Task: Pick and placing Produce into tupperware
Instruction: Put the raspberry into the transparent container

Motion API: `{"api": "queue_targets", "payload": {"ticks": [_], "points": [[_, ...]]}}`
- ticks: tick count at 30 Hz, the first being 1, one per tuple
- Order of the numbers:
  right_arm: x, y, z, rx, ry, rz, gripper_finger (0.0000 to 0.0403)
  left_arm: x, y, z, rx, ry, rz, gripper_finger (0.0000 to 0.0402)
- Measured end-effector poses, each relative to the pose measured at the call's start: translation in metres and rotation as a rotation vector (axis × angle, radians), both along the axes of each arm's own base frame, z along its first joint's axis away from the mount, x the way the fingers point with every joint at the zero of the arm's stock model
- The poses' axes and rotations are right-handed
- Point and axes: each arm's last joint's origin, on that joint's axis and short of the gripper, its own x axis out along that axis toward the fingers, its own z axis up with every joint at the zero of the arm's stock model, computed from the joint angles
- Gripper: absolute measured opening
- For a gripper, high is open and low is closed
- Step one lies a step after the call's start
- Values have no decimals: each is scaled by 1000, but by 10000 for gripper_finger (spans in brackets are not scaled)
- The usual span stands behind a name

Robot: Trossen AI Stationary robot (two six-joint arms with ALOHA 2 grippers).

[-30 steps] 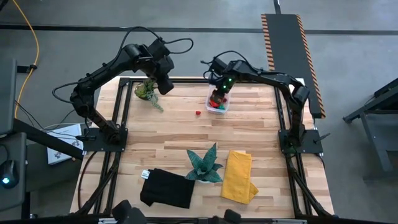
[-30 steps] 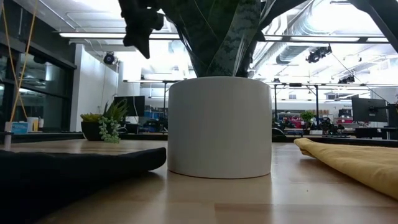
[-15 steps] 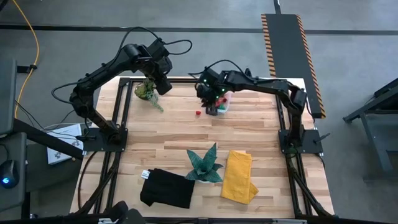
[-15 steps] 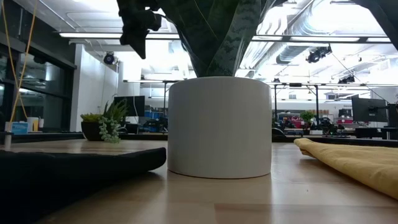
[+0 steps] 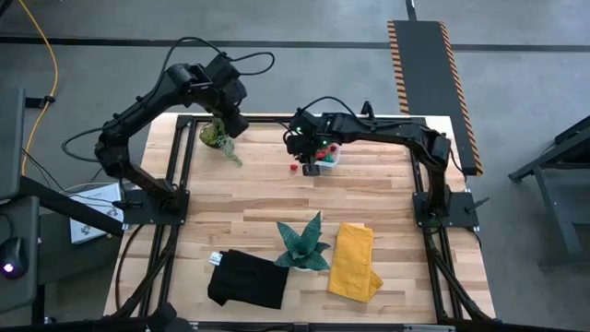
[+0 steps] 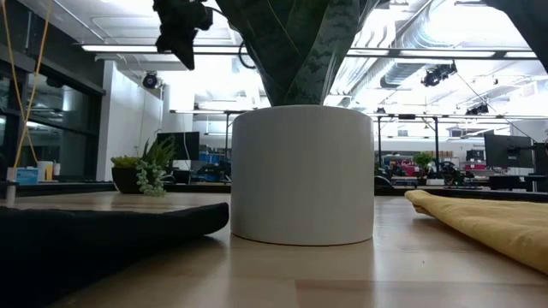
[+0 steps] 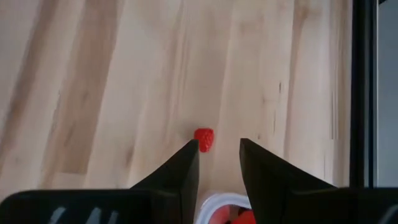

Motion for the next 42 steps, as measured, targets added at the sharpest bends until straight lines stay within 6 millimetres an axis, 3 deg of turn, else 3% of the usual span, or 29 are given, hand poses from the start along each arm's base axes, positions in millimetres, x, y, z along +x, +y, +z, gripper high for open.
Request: {"api": "queue_targets", "payload": {"ticks": [17,30,42], "points": [[17,14,-36,-56,99,69,111,-12,-13,12,-24,-63,14,0],[21,6,-31,-73,48,53,111,-12,-13,12,-29,-71,27,0],[70,-9,-12,-48,124,54,111,-12,-13,12,-42,-74,51,0]]}}
